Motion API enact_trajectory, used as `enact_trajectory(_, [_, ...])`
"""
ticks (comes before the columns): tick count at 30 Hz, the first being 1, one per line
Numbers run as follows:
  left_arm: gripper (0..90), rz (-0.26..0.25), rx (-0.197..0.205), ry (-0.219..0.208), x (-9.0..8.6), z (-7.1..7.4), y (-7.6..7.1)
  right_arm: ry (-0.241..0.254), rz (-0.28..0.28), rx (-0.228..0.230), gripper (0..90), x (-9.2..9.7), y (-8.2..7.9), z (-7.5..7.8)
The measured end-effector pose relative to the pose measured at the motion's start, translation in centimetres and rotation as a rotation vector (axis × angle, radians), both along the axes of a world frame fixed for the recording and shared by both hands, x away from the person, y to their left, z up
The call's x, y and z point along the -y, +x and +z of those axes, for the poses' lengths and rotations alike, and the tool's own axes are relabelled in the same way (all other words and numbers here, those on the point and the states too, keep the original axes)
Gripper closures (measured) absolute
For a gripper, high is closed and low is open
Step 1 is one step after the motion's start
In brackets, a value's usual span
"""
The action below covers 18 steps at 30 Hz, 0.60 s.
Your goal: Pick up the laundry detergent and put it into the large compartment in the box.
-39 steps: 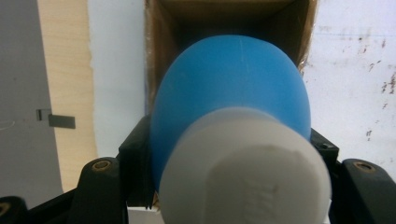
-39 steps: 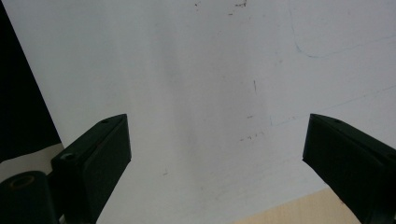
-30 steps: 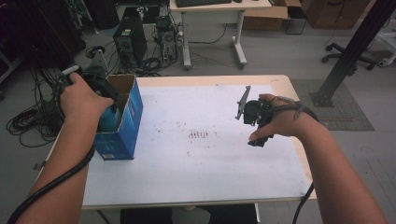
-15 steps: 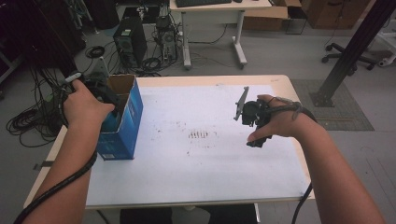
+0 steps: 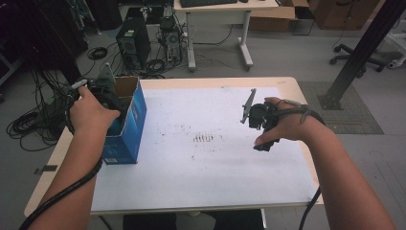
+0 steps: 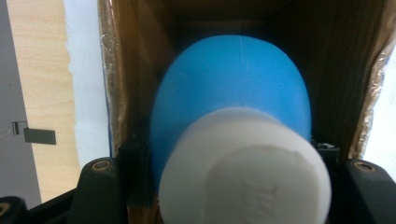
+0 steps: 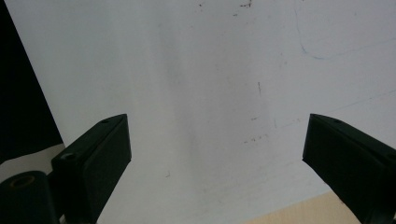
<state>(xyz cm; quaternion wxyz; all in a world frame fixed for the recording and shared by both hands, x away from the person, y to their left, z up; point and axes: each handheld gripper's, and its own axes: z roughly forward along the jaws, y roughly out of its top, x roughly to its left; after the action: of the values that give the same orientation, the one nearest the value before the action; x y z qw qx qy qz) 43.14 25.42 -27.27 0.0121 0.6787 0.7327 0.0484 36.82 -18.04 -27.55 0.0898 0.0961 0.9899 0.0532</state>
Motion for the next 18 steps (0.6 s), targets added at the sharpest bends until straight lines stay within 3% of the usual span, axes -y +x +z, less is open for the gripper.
enact_trajectory(9, [37.4, -0.01, -0.012, 0.005, 0.02, -0.77, -0.02, 0.007, 0.0, -0.002, 7.7, 0.1, -0.01, -0.28])
enact_trajectory(18, [37.3, -0.028, 0.011, 0.015, 0.18, -1.01, -0.1, 0.004, -0.006, -0.005, 7.7, 0.05, -0.03, -0.34])
